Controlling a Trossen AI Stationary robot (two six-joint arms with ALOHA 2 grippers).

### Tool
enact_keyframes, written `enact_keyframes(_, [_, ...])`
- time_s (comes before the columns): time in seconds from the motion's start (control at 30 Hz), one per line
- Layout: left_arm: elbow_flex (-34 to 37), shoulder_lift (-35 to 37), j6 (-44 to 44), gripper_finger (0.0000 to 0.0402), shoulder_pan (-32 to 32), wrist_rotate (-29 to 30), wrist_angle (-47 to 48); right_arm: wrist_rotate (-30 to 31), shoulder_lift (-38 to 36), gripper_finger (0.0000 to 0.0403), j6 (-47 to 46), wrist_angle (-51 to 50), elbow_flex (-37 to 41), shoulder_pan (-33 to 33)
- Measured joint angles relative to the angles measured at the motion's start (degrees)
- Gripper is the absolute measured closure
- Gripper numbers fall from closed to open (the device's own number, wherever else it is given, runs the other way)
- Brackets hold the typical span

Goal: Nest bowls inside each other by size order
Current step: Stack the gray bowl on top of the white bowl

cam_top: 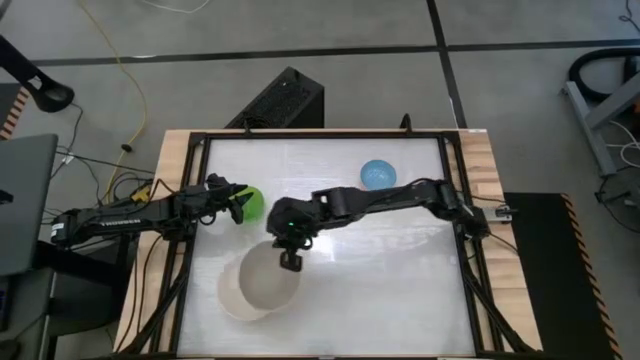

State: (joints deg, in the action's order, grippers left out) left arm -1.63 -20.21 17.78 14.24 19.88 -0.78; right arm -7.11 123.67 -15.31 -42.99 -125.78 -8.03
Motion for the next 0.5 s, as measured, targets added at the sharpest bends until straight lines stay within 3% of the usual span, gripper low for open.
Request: enact_keyframes(0.5, [0.0, 0.0, 0.0, 0.0244, 0.0, 0.0, -0.1, -5.2, 10.8, 0.0392, -2.4, 13.5, -2.3, 0.6])
